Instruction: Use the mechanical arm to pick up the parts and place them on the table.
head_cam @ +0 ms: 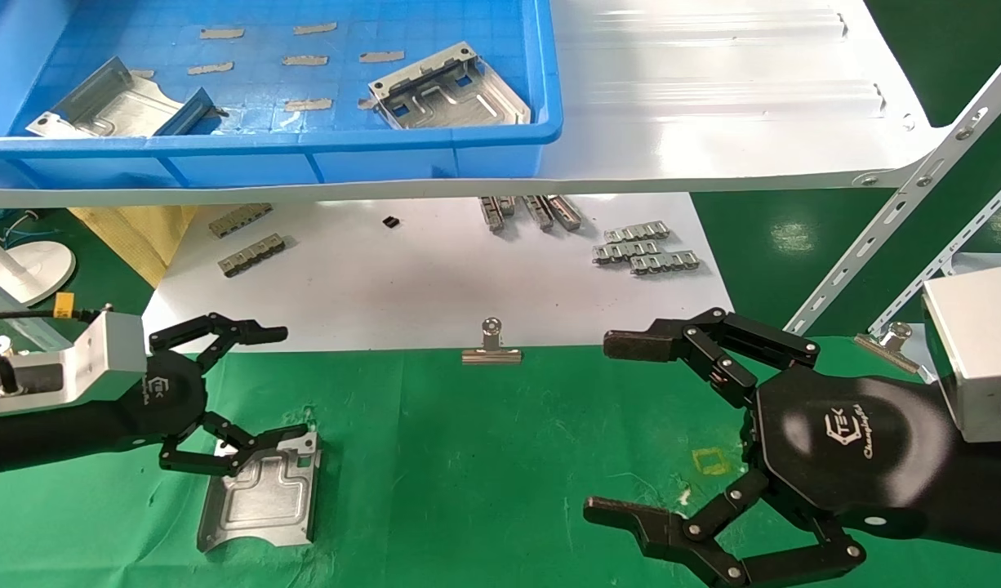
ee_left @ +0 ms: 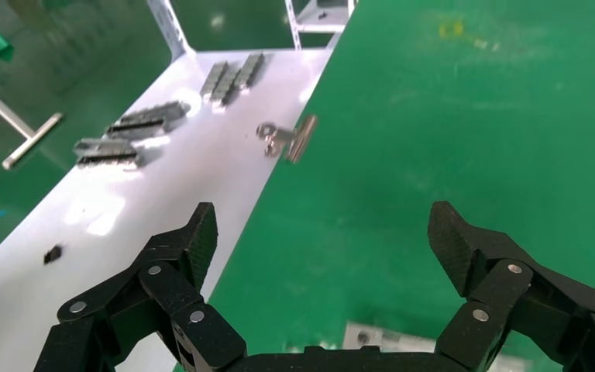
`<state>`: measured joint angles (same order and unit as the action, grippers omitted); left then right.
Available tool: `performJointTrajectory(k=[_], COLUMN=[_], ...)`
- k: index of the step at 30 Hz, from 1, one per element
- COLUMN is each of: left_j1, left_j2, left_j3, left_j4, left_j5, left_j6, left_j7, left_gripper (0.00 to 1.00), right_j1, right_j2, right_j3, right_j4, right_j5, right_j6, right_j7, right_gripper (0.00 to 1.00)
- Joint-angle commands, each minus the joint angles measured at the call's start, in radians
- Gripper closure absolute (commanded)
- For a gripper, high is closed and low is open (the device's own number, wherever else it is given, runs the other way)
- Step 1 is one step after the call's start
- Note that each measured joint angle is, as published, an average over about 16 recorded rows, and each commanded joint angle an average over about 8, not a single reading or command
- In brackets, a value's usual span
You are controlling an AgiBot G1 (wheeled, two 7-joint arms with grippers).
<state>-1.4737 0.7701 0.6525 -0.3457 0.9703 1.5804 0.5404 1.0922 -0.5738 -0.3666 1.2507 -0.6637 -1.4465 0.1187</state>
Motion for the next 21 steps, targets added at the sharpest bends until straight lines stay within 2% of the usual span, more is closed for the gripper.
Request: performJointTrajectory(k=[1, 21], left_j1=[0.017, 0.184], left_j2=[-0.007, -0.073], left_j3=[-0.016, -0.172], left_j4=[-0.039, -0.433], left_j5=[-0.01, -0.111], left_j6=[-0.004, -0.039], left_j7=[-0.03, -0.336], left_gripper=[0.0, 0.0], right_j1=[0.0, 0.0], right_j2=[0.0, 0.0], right_j3=[0.0, 0.0], right_j4=[0.0, 0.0], right_j5=[0.0, 0.0], right_j6=[0.0, 0.0], right_j7=[0.0, 0.0], right_gripper=[0.0, 0.0])
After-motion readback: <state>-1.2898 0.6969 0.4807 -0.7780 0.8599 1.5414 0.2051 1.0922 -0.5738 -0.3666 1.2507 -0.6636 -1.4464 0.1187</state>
